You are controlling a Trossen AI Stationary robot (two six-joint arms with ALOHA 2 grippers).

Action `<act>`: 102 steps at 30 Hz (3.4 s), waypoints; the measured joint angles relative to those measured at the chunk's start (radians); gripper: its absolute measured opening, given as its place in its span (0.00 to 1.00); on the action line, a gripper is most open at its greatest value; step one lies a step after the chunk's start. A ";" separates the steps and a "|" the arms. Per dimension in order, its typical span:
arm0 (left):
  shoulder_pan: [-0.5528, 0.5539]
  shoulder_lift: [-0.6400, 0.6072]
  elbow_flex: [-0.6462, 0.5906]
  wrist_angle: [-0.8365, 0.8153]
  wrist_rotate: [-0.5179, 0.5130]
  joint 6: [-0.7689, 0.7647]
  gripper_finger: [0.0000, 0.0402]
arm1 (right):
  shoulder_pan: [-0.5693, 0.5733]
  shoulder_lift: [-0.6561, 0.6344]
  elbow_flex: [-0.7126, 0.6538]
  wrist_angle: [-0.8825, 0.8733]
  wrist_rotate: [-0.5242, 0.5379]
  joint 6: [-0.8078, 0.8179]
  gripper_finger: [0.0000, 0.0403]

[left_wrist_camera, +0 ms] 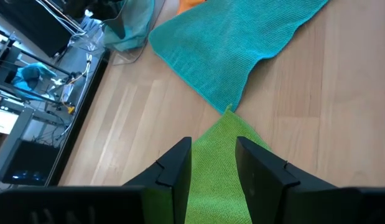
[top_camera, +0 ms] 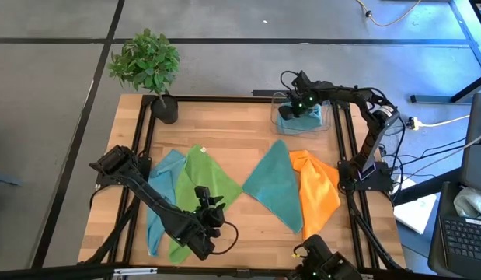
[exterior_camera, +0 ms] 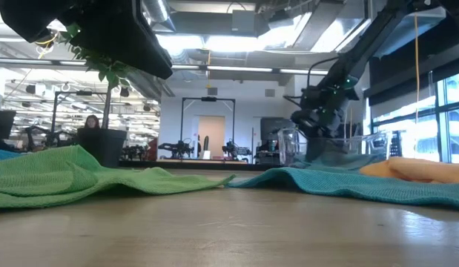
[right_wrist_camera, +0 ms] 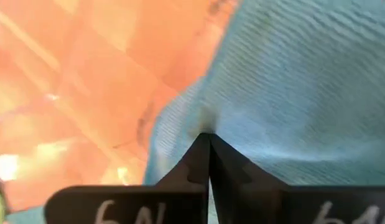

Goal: Fold microfiber towels
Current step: Put the right folded light blue microfiber towel into the transparent bin

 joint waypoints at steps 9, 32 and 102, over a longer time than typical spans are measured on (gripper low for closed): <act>0.000 0.000 0.000 0.000 0.000 0.000 0.29 | -0.014 -0.026 0.001 0.010 -0.109 -0.050 0.05; -0.003 0.000 0.000 0.004 -0.003 -0.003 0.29 | 0.071 -0.167 0.013 -0.315 0.752 -0.600 0.01; -0.006 0.000 0.000 0.008 -0.003 -0.008 0.29 | -0.011 -0.166 -0.135 -0.306 0.649 -0.267 0.01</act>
